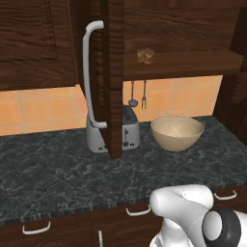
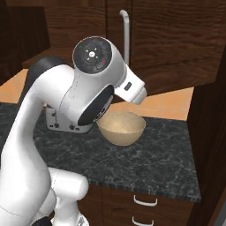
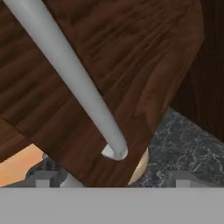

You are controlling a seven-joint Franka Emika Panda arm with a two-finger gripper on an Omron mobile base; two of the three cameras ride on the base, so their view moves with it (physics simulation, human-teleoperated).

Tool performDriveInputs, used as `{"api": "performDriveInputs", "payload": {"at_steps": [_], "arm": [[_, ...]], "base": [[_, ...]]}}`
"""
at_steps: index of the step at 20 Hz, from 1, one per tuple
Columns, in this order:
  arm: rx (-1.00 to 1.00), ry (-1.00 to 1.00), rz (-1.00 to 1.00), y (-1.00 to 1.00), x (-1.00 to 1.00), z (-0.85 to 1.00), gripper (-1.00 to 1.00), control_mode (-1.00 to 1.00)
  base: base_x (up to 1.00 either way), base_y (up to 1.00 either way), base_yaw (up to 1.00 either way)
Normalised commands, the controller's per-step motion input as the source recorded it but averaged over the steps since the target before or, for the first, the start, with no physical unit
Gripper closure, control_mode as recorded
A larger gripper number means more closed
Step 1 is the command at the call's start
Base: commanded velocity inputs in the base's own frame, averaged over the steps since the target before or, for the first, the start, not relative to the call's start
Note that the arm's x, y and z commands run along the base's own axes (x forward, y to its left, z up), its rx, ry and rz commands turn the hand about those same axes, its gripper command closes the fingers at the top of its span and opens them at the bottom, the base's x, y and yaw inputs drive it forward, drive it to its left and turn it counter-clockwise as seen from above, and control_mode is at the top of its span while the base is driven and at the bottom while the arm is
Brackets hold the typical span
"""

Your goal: Open the cabinet, pick up the bread from the cabinet and place it in the basket. Then move the basket to the dining counter.

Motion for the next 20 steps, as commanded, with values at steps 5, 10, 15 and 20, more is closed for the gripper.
{"api": "performDriveInputs", "payload": {"at_steps": [5, 10, 15, 20], "arm": [[0.00, 0.30, -0.06, 0.70, -0.43, 0.00, -1.00, -1.00], [0.04, 0.43, -0.02, 0.96, 0.32, -0.29, -1.00, -1.00], [0.24, 0.30, -0.05, 0.54, 0.96, -0.21, -1.00, -1.00], [0.28, -0.22, -0.19, 0.01, 0.75, -0.12, -1.00, -1.00]], "base": [[0.00, 0.00, 0.00], [0.00, 0.00, 0.00], [0.00, 0.00, 0.00], [0.00, 0.00, 0.00]]}}
